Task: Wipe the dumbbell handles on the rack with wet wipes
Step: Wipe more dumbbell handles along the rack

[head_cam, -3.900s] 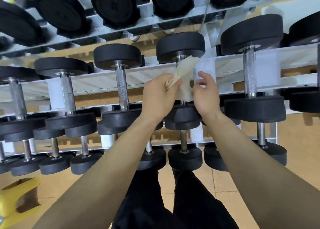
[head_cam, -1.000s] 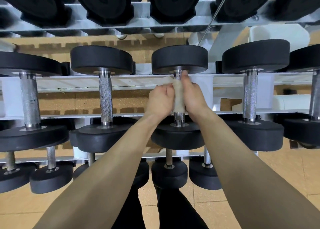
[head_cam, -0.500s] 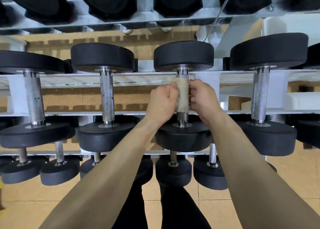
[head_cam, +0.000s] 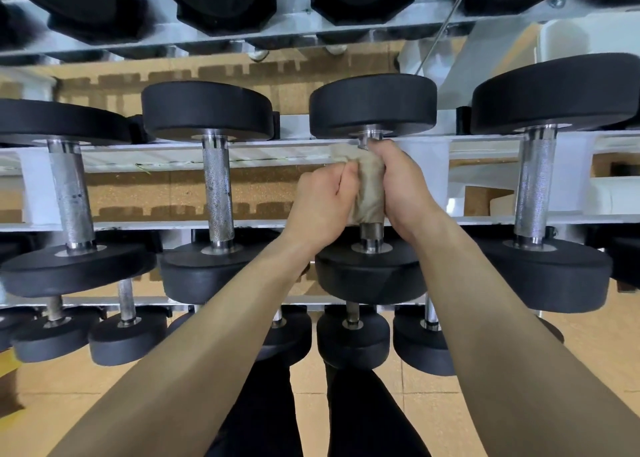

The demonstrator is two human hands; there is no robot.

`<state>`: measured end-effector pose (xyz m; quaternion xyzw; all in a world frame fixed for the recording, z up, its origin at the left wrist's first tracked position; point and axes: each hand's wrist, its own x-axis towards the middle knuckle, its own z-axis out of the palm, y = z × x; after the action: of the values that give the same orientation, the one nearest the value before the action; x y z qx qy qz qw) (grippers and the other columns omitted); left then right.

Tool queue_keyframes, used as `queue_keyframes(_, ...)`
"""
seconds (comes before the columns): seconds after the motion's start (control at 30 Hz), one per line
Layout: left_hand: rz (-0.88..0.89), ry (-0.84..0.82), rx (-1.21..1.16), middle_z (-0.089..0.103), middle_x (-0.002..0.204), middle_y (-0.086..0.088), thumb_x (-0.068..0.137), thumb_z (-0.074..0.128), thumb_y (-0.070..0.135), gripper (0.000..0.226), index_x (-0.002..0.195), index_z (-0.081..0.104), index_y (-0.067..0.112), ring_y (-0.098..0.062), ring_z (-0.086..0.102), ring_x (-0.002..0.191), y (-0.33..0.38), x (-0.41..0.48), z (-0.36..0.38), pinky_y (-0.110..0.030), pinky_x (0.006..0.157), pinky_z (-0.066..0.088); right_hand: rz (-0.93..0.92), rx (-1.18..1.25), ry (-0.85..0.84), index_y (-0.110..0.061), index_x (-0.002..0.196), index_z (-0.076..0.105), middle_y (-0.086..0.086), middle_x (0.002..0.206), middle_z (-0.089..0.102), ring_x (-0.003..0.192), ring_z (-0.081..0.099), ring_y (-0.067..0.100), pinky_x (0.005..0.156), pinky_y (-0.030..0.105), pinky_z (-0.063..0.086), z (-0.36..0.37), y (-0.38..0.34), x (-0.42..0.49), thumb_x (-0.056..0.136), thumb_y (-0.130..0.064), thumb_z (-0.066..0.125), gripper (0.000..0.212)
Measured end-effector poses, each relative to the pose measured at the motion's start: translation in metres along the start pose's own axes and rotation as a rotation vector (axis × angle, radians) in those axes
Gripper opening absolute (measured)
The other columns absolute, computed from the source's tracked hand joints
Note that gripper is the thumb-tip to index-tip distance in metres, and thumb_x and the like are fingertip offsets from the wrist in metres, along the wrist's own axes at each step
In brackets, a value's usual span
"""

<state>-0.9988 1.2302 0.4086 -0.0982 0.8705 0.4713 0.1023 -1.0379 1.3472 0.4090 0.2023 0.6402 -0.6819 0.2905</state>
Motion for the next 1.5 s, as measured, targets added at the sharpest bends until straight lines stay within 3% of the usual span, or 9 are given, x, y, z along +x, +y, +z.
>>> queue_keyframes(0.2,-0.043,-0.010,-0.105,0.036,0.052,0.009,0.107,0.043,0.026,0.051,0.057,0.033,0.024,-0.013,0.035,0.053,-0.007,0.001,0.005,-0.036,0.058,0.028,0.017,0.017,0.093,-0.016,0.096,0.073,0.005,0.092,0.077,0.096,0.073,0.025,0.090,0.044,0.055,0.005,0.003,0.005,0.084,-0.041,0.055,0.033)
queue_keyframes(0.4,-0.215,0.147,-0.147,0.048,0.061,0.000,0.106,0.041,0.041,0.049,0.065,0.042,0.014,-0.020,0.048,0.062,-0.016,-0.007,0.007,-0.040,0.066,0.042,0.050,0.077,0.097,-0.012,0.091,0.071,0.009,0.087,0.074,0.084,0.071,0.026,0.091,0.052,0.055,0.007,0.000,0.001,0.095,-0.030,0.051,0.027)
queue_keyframes(0.5,-0.380,0.083,-0.347,0.072,0.091,-0.001,0.096,0.040,0.065,0.057,0.092,0.067,0.015,-0.022,0.066,0.092,-0.022,-0.003,0.012,-0.048,0.091,0.052,0.073,0.127,0.111,-0.011,0.095,0.072,0.013,0.094,0.073,0.092,0.070,0.032,0.100,0.057,0.051,0.007,-0.002,-0.002,0.083,-0.038,0.053,0.035)
queue_keyframes(0.63,-0.469,-0.065,-0.476,0.074,0.112,0.006,0.076,0.040,0.090,0.078,0.113,0.071,0.029,-0.018,0.067,0.111,-0.017,0.004,0.021,-0.047,0.104,0.048,0.057,0.023,0.121,-0.011,0.095,0.071,0.012,0.089,0.072,0.086,0.070,0.028,0.094,0.054,0.055,0.003,0.000,-0.007,0.091,-0.032,0.047,0.032)
queue_keyframes(0.73,-0.441,-0.082,-0.366,0.073,0.106,0.002,0.091,0.038,0.070,0.057,0.107,0.069,0.025,-0.022,0.067,0.104,-0.011,0.010,0.023,-0.046,0.101,0.050,0.019,-0.041,0.173,-0.011,0.094,0.071,0.010,0.087,0.071,0.083,0.068,0.024,0.083,0.047,0.057,0.002,0.001,-0.007,0.092,-0.030,0.046,0.032)
queue_keyframes(0.9,-0.410,-0.118,-0.367,0.072,0.094,0.002,0.103,0.043,0.031,0.029,0.095,0.069,0.022,-0.016,0.065,0.088,-0.009,0.029,0.027,-0.033,0.082,0.051,-0.001,-0.092,0.318,-0.014,0.069,0.055,-0.006,0.060,0.053,0.063,0.049,0.017,0.062,0.034,0.039,-0.003,0.002,-0.002,0.084,-0.032,0.046,0.025)
queue_keyframes(1.03,-0.415,-0.100,-0.433,0.073,0.092,0.002,0.103,0.046,0.025,0.027,0.091,0.069,0.027,-0.018,0.068,0.087,-0.012,0.035,0.029,-0.038,0.088,0.056,-0.001,-0.103,0.321,-0.017,0.065,0.051,-0.007,0.055,0.050,0.062,0.048,0.017,0.064,0.034,0.041,-0.002,0.002,-0.005,0.087,-0.025,0.047,0.024)
queue_keyframes(1.27,-0.270,0.141,-0.289,0.063,0.079,0.002,0.108,0.037,0.029,0.036,0.088,0.059,0.011,-0.018,0.059,0.077,0.005,0.016,0.027,-0.035,0.074,0.049,-0.025,-0.089,0.306,-0.020,0.060,0.038,-0.006,0.052,0.038,0.054,0.034,0.014,0.050,0.029,0.029,0.001,0.001,-0.007,0.090,-0.014,0.044,0.031)
queue_keyframes(1.5,-0.040,-0.022,-0.059,0.059,0.073,-0.004,0.108,0.038,0.034,0.033,0.084,0.051,0.015,-0.022,0.054,0.067,0.007,-0.004,0.015,-0.035,0.061,0.042,0.033,-0.104,0.246,-0.017,0.065,0.055,-0.004,0.055,0.058,0.061,0.055,0.016,0.059,0.028,0.042,0.001,0.003,-0.016,0.098,-0.017,0.042,0.036)
